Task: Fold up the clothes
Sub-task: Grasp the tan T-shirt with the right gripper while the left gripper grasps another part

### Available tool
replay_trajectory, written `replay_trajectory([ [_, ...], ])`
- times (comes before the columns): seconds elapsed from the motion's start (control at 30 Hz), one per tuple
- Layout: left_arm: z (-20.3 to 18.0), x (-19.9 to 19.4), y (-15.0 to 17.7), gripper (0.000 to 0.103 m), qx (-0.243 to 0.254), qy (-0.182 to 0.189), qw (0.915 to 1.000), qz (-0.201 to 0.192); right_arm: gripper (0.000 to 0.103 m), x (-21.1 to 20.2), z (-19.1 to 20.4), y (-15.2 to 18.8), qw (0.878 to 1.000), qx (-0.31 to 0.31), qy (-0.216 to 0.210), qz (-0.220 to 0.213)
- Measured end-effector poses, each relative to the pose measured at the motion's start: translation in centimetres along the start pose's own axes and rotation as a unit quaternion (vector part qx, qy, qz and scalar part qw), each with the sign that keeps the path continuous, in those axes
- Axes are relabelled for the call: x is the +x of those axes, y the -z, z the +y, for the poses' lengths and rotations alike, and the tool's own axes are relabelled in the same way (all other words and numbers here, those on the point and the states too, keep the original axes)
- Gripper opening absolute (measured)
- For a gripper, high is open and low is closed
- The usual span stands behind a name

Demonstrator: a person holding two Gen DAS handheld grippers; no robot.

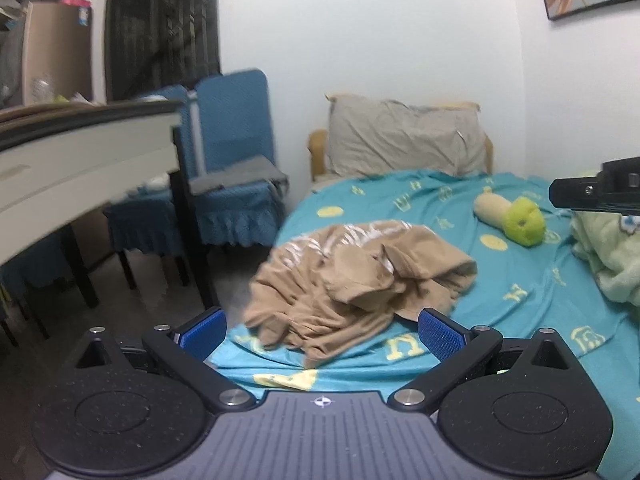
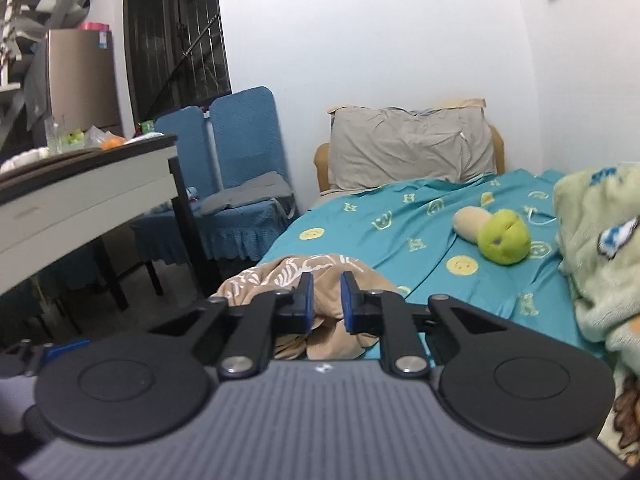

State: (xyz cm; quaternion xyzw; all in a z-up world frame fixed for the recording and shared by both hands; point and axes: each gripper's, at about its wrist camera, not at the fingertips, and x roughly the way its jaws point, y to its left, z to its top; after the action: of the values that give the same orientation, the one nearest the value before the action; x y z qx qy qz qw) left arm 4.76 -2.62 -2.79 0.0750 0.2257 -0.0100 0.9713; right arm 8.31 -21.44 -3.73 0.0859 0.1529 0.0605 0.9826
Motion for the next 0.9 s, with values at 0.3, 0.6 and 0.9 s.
replay_trajectory([
  [0.3,-2.4,6.7,-0.3,0.095,0.066,0.042,0.9949,0.065,0.018,1.0,-4.4,-0.3,0.999,0.032,0.017,0.023],
  [0.6,-4.4,14.4,0.4,0.081,0.152,0.032,0.9855,0.068,0.018,2.9,-12.9,0.3,0.977,0.171,0.058,0.112],
  [0.9,-0.7,19.5,-1.1,0.051,0.046,0.038,0.9978,0.029,0.019,7.1,-12.2,2.2,0.967,0.193,0.028,0.165],
])
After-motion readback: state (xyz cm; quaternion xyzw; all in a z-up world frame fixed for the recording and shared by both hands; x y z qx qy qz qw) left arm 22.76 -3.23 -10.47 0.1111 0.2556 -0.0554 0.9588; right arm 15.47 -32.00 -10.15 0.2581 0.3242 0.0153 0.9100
